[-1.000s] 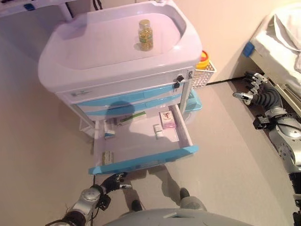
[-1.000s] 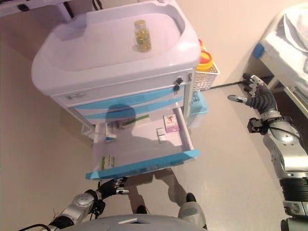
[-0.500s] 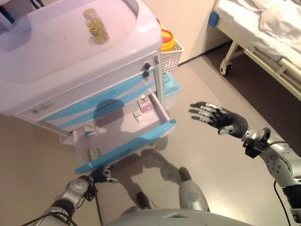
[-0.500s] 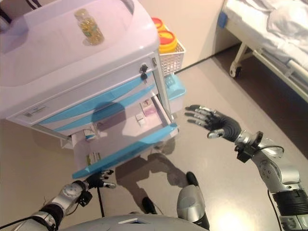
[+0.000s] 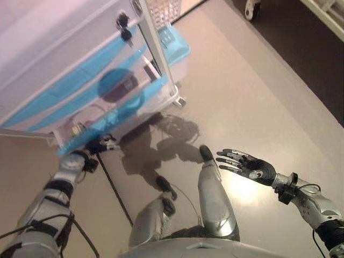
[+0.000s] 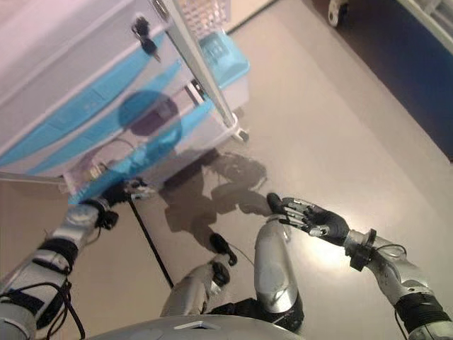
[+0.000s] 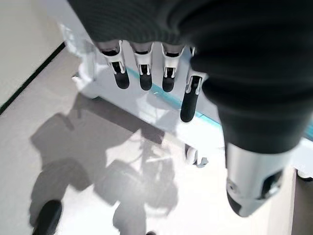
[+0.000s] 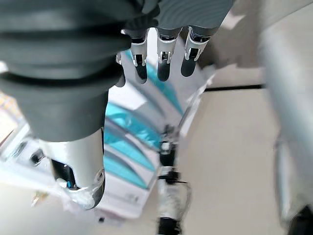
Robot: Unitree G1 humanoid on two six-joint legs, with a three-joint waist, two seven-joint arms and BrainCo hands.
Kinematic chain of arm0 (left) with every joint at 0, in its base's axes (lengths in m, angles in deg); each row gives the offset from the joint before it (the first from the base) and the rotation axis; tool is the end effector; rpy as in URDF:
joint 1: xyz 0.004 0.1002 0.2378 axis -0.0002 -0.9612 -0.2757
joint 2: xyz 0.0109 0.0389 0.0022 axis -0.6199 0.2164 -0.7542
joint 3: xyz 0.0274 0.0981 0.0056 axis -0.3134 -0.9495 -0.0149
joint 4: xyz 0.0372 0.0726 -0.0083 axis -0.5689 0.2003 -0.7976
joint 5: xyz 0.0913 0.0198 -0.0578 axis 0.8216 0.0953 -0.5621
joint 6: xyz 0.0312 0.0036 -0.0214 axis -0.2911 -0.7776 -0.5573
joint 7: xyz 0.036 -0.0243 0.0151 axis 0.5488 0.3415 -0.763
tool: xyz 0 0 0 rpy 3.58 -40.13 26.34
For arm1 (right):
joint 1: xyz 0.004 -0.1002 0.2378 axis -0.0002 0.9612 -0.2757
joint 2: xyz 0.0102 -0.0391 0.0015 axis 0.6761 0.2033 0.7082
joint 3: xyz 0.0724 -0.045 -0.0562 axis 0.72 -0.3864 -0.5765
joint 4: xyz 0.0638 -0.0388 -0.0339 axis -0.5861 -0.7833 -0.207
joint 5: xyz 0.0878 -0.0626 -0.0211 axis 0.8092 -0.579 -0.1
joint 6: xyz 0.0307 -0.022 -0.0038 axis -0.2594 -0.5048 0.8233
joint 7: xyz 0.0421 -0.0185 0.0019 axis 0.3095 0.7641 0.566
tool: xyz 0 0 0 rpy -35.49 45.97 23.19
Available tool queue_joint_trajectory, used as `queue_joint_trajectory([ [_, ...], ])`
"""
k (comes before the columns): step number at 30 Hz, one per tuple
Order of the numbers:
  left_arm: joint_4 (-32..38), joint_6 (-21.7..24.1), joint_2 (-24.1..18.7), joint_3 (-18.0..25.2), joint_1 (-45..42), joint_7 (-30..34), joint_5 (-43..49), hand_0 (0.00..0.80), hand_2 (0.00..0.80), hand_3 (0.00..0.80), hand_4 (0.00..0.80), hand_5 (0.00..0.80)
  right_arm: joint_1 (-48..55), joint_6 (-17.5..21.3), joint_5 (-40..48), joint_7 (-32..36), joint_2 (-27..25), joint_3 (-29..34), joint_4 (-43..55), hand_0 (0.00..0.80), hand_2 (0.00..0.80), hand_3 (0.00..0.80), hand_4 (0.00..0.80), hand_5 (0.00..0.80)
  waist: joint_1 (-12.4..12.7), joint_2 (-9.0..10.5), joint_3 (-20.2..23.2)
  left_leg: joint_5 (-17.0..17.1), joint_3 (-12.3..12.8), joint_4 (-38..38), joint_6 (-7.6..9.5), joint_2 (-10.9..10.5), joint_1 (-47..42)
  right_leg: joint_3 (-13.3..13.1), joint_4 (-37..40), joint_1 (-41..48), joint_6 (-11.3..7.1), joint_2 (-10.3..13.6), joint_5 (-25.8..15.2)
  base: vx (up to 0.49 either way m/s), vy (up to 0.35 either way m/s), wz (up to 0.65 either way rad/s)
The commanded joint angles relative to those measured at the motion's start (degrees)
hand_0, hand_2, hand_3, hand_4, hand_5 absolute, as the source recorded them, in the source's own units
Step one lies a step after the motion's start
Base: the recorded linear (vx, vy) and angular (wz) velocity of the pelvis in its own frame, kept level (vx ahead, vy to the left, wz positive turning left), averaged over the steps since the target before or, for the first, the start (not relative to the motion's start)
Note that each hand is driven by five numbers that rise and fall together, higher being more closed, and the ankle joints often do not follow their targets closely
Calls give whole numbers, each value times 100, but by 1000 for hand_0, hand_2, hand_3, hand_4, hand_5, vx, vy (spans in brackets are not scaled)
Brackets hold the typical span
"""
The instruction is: Open the drawer and pick up the medicine
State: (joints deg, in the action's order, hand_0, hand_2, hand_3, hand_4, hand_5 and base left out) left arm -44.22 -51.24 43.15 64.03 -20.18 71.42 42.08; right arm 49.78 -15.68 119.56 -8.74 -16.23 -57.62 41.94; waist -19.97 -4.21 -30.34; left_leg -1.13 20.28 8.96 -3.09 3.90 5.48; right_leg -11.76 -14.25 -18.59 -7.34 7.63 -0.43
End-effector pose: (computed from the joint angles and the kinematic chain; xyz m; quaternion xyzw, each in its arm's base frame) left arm 0.2680 0.3172 0.0418 0.2202 0.1975 -0.0473 0.9541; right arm 0.1855 -0.2927 0.0222 0.1393 0.1710 0.4086 0.8857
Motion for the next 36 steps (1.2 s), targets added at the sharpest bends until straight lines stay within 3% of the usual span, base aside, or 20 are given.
queue_joint_trajectory([
  [1, -203, -61, -933, 270, 414, -43, -310, 0, 0, 0, 0, 0, 67, 609, 229, -194, 214, -281, 174, 0, 0, 0, 0, 0, -21, 415, 56, -1139, -237, 1935, -13, 182, 786, 114, -55, -170, -158, 91, 53, -91, -10, 0],
  [7, -460, -182, -1269, 216, 913, -201, -326, 0, 0, 0, 0, 0, 40, 873, 380, -590, 446, -517, 103, 0, 0, 0, 0, 0, 31, 529, 54, -1121, -258, 2287, 14, 293, 1461, 111, -82, -693, -136, 76, -95, -49, -16, 2],
  [13, -991, -195, -1604, 493, 1386, -513, -624, 0, 0, 0, 0, 0, 55, 1068, 310, -869, 714, -706, 174, 0, 0, 0, 0, 0, 114, 612, 54, -1128, -320, 2409, 56, 286, 1858, 95, -132, -1040, -148, 66, -158, 1, -4, 1],
  [20, -1332, -97, -1884, 658, 1656, -165, -756, 0, 0, 0, 0, 0, 71, 1250, 307, -973, 936, -854, 103, 0, 0, 0, 0, 0, 260, 717, 54, -1260, -485, 2484, 134, 257, 2013, 185, -195, -1114, -189, 52, -181, 10, -57, 3],
  [30, -677, -137, -1631, 451, 1482, 486, -734, 0, 0, 0, 0, 0, -55, 1391, 15, -1579, 1076, -920, 224, 0, 0, 0, 0, 0, 548, 877, 54, -1288, -734, 2322, 188, 233, 1789, 451, -100, -737, -231, 45, -198, 4, -136, 11],
  [36, 209, -262, -1014, 496, 804, 1160, -1184, 0, 0, 0, 0, 0, -274, 1051, -400, -2229, 1171, -933, 163, 0, 0, 0, 0, 0, 842, 891, 54, -1115, -935, 1887, 107, 194, 1330, 751, 215, -137, -177, 19, -202, -12, -187, 13],
])
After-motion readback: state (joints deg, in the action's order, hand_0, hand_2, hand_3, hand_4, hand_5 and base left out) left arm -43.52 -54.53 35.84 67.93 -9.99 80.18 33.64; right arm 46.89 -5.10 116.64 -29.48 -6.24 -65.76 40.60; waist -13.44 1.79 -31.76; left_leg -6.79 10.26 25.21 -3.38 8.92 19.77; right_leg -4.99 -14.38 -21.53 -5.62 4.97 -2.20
